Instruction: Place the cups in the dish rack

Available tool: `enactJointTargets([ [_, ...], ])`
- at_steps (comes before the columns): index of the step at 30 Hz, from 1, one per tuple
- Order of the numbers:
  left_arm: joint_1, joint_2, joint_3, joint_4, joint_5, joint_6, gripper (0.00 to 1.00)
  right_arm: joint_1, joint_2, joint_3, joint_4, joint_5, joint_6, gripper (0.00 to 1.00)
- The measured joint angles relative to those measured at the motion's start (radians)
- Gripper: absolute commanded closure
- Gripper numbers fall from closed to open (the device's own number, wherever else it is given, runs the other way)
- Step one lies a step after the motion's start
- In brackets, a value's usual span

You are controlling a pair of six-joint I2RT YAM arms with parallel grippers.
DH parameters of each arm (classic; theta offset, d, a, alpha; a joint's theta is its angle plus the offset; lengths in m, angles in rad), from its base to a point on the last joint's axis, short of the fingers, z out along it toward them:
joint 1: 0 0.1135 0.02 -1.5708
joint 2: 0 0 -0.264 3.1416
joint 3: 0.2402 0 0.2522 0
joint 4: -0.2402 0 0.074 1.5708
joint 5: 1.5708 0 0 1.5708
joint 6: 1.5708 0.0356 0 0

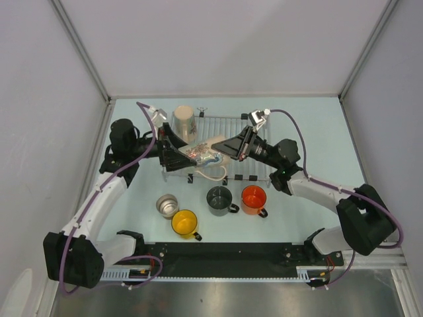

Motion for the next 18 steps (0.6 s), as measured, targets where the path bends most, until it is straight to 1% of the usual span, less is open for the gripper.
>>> enactJointTargets([
  [5,0.014,-0.010,-0.003,0.009,-0.015,-0.018,0.04,0.000,0.077,-0.002,0.138,0.001,0.065,1.00],
  [6,0.017,-0.010,-0.004,0.008,-0.014,-0.020,0.00,0.001,0.090,-0.002,0.156,0.003,0.075,1.00],
  [14,0.019,-0.010,-0.010,0.005,-0.011,-0.023,0.01,0.033,0.143,0.002,0.217,0.029,0.109,1.00],
  [17,0.019,-0.006,-0.010,0.005,-0.002,-0.023,0.07,0.042,0.148,0.011,0.216,0.029,0.109,1.00],
  [18,0.019,-0.005,-0.010,0.006,-0.003,-0.023,0.15,0.042,0.150,0.013,0.215,0.029,0.109,1.00],
])
